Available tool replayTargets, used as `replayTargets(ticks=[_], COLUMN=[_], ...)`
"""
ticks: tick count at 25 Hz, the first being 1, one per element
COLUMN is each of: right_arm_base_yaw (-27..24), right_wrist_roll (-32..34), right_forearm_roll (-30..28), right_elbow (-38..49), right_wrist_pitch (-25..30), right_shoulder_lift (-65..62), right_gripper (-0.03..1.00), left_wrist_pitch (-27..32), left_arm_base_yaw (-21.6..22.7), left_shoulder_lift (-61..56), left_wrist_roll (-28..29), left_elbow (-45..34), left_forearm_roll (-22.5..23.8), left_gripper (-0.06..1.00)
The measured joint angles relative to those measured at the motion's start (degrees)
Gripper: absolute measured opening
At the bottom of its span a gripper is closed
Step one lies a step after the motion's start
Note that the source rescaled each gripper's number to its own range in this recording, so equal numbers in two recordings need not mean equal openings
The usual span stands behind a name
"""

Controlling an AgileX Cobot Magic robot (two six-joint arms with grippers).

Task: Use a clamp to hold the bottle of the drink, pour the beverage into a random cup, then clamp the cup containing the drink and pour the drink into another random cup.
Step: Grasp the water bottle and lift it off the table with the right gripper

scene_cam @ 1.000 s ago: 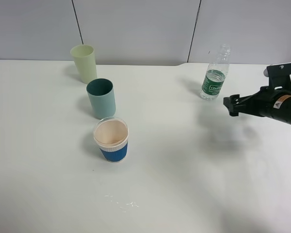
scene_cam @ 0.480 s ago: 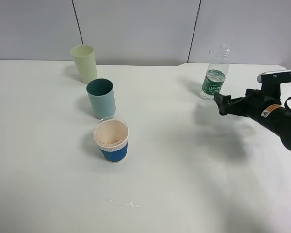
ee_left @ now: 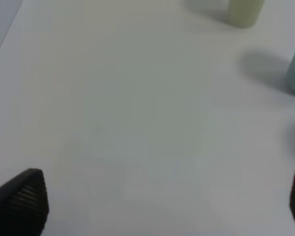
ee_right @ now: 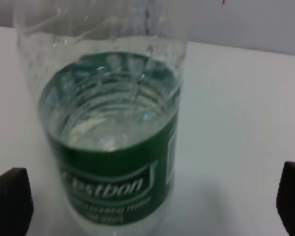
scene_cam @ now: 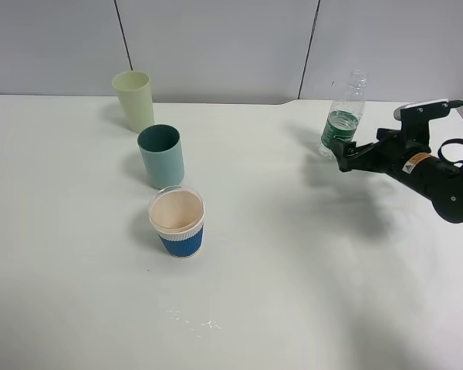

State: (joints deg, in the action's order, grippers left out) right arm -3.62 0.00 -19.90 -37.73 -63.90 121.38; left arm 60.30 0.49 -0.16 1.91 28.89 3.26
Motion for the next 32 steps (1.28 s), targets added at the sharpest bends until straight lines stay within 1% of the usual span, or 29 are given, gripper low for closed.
replayTargets(ticks=[6, 9, 13, 20, 21, 22, 24, 25, 26, 29, 32], right_arm_base_yaw=[0.0, 0.0, 0.0, 0.0, 0.0, 0.0, 0.0, 0.0, 0.0, 0.0, 0.0], right_wrist_roll=[0.0, 0.0, 1.8, 2.1, 1.5, 0.9, 0.0, 0.0, 0.0, 0.3, 2.1], right_forearm_roll=[-4.0, -7.1, -9.7, -10.3, -10.4, -10.4, -10.4, -10.5, -10.6, -10.4, -10.2], right_elbow=[-4.9, -7.0, -9.1, -10.2, -10.2, -10.2, -10.2, -10.2, -10.2, -10.2, -10.2], right_wrist_pitch=[4.4, 4.8, 6.4, 6.2, 6.3, 6.4, 6.4, 6.4, 6.5, 6.5, 6.9], right_shoulder_lift=[0.0, 0.0, 0.0, 2.4, 2.9, 3.2, 3.3, 3.3, 3.3, 3.3, 3.3], right_gripper=[0.99, 0.99, 0.99, 0.99, 0.92, 0.78, 0.38, 0.13, 0.00, 0.00, 0.00], left_wrist_pitch=[0.0, 0.0, 0.0, 0.0, 0.0, 0.0, 0.0, 0.0, 0.0, 0.0, 0.0], left_arm_base_yaw=[0.0, 0.0, 0.0, 0.0, 0.0, 0.0, 0.0, 0.0, 0.0, 0.0, 0.0], left_shoulder_lift=[0.0, 0.0, 0.0, 0.0, 0.0, 0.0, 0.0, 0.0, 0.0, 0.0, 0.0], left_wrist_roll=[0.0, 0.0, 0.0, 0.0, 0.0, 0.0, 0.0, 0.0, 0.0, 0.0, 0.0], left_elbow=[0.0, 0.0, 0.0, 0.0, 0.0, 0.0, 0.0, 0.0, 0.0, 0.0, 0.0], left_forearm_roll=[0.0, 0.0, 0.0, 0.0, 0.0, 0.0, 0.0, 0.0, 0.0, 0.0, 0.0], left_gripper=[1.00, 1.00, 1.00, 1.00, 1.00, 1.00, 1.00, 1.00, 1.00, 1.00, 1.00])
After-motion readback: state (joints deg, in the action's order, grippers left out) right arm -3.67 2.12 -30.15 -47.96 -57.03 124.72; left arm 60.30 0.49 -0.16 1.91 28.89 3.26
